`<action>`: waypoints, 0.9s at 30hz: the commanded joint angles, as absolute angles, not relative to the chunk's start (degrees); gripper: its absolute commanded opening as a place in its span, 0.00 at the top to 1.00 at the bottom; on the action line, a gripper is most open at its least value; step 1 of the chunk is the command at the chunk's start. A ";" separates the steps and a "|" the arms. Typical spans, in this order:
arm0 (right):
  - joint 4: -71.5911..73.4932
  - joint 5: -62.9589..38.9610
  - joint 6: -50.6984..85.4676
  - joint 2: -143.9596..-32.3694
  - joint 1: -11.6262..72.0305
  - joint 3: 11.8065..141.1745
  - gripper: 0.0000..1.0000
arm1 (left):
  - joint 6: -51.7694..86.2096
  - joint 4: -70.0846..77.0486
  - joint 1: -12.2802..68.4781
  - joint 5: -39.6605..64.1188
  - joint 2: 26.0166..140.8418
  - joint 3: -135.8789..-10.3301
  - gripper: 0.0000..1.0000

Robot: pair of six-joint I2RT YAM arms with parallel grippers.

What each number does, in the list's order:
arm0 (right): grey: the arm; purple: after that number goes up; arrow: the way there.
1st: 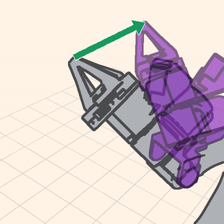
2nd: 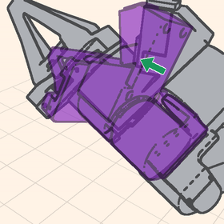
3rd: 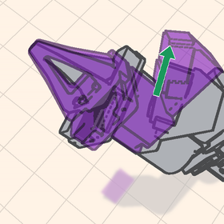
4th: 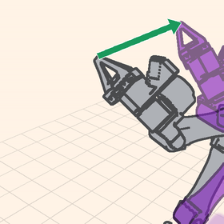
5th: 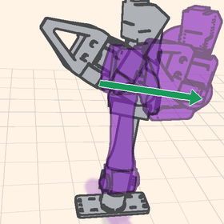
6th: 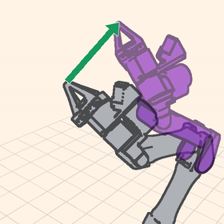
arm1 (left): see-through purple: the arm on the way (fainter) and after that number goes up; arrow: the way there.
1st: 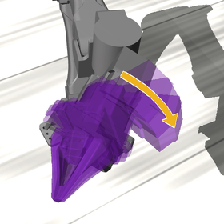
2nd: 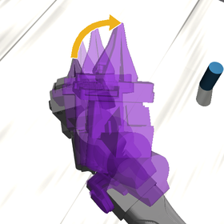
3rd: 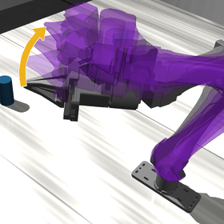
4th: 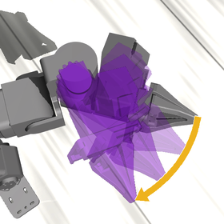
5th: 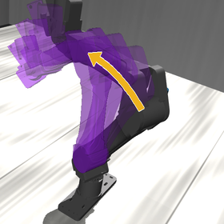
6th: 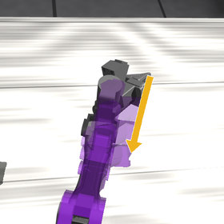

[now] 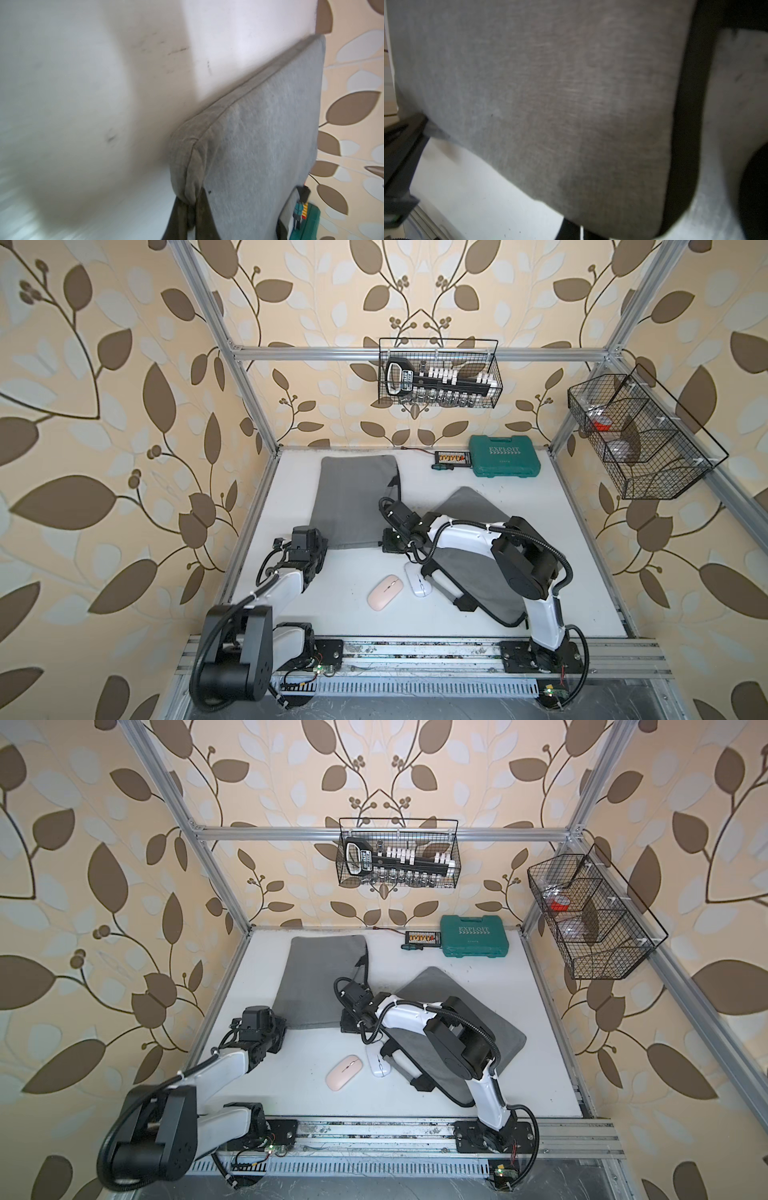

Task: Put the mouse into the laptop bag
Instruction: Unzip the zipper on the zippered laptop bag.

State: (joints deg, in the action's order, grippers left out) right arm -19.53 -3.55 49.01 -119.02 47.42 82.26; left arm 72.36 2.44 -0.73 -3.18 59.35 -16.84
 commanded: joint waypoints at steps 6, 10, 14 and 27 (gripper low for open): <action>-24.91 1.34 46.44 -124.45 40.17 90.57 1.00 | 70.99 -14.45 -0.85 -7.08 39.38 -13.27 0.01; -27.96 2.72 44.67 -125.77 39.90 93.50 1.00 | 69.04 -14.46 -0.94 -8.38 41.05 -15.78 0.01; -28.21 3.47 44.30 -126.16 39.90 93.67 1.00 | 67.23 -6.03 -0.96 -5.19 48.81 -16.71 0.01; -33.88 7.34 47.37 -131.21 38.14 99.03 1.00 | 64.25 10.90 -0.79 1.99 72.66 -23.52 0.24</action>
State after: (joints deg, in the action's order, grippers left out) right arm -30.50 4.97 45.65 -129.51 38.96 98.80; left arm 65.87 6.74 -0.80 0.10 71.22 -23.22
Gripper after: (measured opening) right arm 0.053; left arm 0.810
